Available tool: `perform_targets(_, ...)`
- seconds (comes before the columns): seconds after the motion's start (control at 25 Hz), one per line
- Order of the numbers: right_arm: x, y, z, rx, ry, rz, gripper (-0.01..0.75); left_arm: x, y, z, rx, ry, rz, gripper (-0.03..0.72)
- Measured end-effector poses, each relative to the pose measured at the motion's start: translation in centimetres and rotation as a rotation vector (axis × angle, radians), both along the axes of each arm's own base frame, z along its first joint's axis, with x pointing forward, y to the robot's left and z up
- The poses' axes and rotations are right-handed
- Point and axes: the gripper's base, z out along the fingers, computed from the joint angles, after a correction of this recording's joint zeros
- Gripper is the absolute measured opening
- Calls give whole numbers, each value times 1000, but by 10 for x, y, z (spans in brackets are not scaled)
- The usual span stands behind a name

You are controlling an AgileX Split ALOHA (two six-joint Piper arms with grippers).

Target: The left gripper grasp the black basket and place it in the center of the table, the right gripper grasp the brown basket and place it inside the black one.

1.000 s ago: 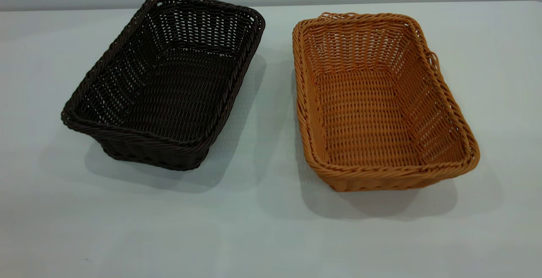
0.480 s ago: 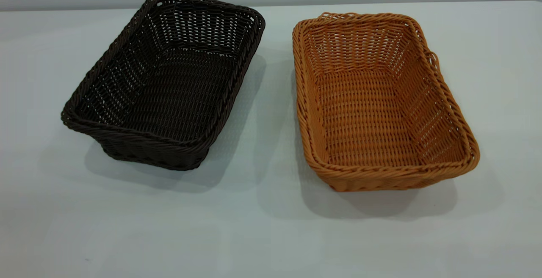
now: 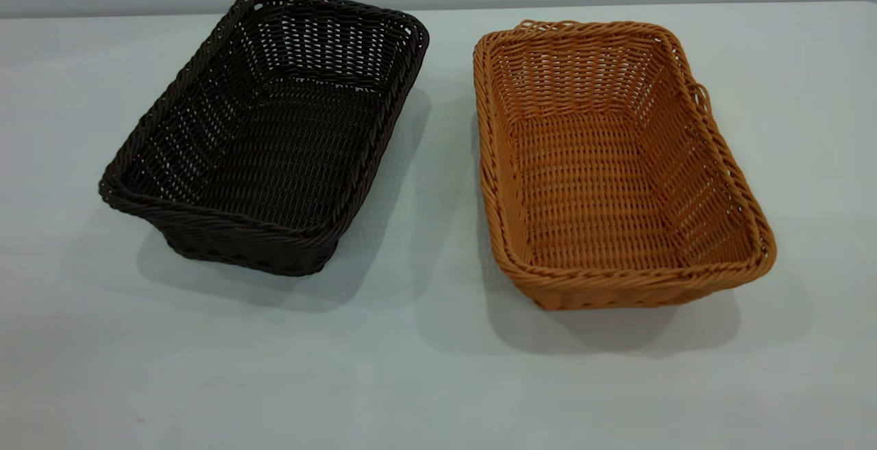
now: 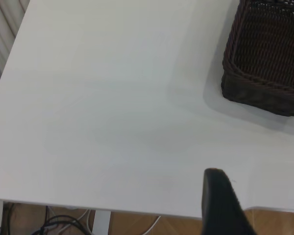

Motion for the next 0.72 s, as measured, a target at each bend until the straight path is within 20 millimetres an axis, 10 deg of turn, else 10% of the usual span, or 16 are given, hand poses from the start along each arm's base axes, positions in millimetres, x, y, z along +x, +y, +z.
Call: perform_targets(0.72, 0, 0, 0, 11, 2, -1, 472, 0, 1, 0, 10, -2, 4, 332)
